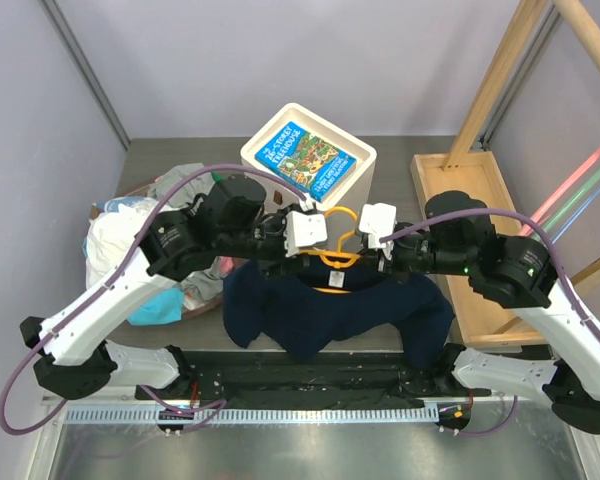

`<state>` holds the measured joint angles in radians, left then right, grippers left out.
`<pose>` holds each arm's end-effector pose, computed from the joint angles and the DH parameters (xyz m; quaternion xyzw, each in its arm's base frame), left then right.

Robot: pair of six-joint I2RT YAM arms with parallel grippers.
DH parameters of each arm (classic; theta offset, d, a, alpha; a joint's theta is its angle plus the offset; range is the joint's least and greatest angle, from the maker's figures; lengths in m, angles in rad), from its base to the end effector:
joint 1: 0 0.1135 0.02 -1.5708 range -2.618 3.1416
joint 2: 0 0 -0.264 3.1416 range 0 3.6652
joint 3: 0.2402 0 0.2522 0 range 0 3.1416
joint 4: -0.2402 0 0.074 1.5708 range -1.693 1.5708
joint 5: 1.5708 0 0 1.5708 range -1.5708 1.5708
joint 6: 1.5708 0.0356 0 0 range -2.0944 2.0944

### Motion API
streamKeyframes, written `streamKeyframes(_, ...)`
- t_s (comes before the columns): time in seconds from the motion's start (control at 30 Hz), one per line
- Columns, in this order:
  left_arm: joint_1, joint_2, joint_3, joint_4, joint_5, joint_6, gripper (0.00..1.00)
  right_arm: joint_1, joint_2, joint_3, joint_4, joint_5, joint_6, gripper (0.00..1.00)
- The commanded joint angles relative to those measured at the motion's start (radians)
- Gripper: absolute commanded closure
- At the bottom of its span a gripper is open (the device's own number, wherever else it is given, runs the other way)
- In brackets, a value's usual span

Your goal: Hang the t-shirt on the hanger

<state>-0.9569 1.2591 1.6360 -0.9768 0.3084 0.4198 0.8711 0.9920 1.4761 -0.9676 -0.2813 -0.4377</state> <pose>0.1258 -0.1973 0.4498 0.6106 0.6294 -0.2533 0.4085 0.0957 0.1290 0.4513 -0.5733 0.6282 0.2273 0.4744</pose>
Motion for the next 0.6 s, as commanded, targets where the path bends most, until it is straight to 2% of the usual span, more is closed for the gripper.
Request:
streamKeyframes(0.0,-0.019,0.002,-0.013,0.135,-0.042,0.025,0.58,0.005,-0.036,0.070,-0.003,-0.025,0.025,0.99)
streamKeyframes(0.03,-0.022,0.005,-0.018,0.135,-0.025,0.048,0.67,0.005,-0.041,0.073,-0.011,-0.032,0.028,0.99)
streamKeyframes(0.07,-0.022,0.003,-0.022,0.130,-0.011,0.103,0.90,0.005,-0.047,0.073,-0.026,-0.038,0.034,0.99)
streamKeyframes(0.1,-0.022,-0.004,-0.028,0.124,0.012,0.138,0.99,0.005,-0.053,0.075,-0.037,-0.041,0.066,0.96)
streamKeyframes(0.17,-0.020,-0.061,-0.082,0.136,0.061,0.209,1.00,0.003,-0.064,0.081,-0.090,-0.064,0.108,0.71)
streamKeyframes(0.2,-0.020,-0.094,-0.115,0.163,0.067,0.253,1.00,-0.004,-0.069,0.092,-0.114,-0.076,0.137,0.46)
streamKeyframes(0.3,-0.020,-0.211,-0.263,0.283,0.084,0.309,1.00,-0.024,-0.099,0.089,-0.201,-0.145,0.183,0.28)
streamKeyframes(0.37,-0.020,-0.242,-0.306,0.287,0.103,0.345,1.00,-0.037,-0.127,0.079,-0.277,-0.203,0.209,0.27)
streamKeyframes(0.47,-0.020,-0.265,-0.318,0.288,0.095,0.364,1.00,-0.067,-0.170,0.044,-0.339,-0.306,0.243,0.32)
streamKeyframes(0.53,-0.020,-0.262,-0.305,0.288,0.106,0.381,1.00,-0.092,-0.194,-0.019,-0.317,-0.364,0.289,0.33)
streamKeyframes(0.57,-0.020,-0.260,-0.298,0.288,0.116,0.384,1.00,-0.096,-0.220,-0.046,-0.298,-0.378,0.310,0.37)
